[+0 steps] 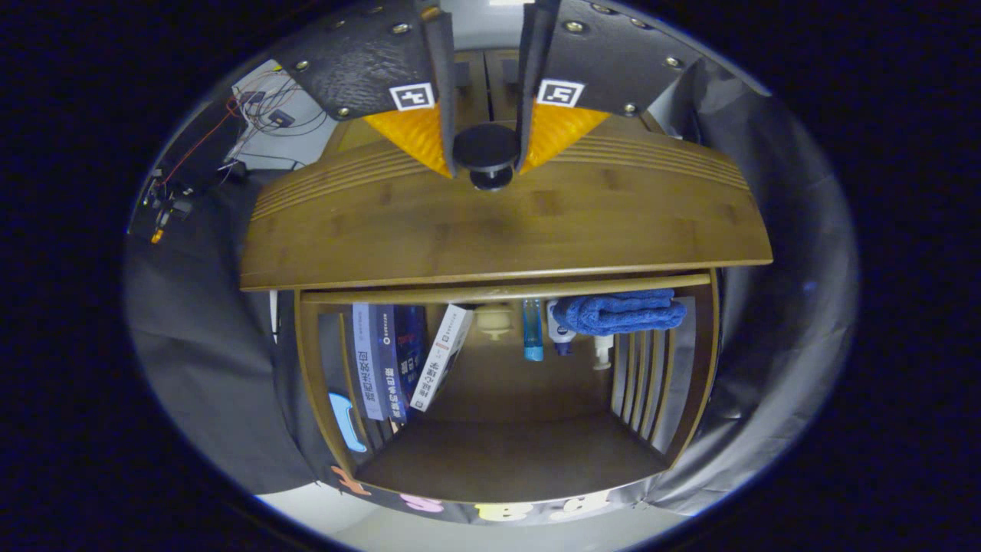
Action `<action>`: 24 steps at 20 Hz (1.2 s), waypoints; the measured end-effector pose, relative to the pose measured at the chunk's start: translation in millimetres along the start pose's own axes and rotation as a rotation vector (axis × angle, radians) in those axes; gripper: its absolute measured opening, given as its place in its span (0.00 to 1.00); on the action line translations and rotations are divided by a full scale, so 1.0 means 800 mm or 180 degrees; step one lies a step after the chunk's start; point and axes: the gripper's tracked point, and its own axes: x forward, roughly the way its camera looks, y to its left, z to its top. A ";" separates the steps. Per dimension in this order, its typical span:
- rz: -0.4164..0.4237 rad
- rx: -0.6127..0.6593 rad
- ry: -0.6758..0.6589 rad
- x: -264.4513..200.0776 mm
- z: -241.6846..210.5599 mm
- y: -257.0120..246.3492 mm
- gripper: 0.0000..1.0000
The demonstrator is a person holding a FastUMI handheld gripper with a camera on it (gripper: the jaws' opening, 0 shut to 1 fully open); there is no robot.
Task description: Pull open the drawer, take out the items inside it, and place them on the countertop above the cabinet.
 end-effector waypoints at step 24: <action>-0.0109 -0.0320 -0.0221 -0.132 0.090 -0.009 0.70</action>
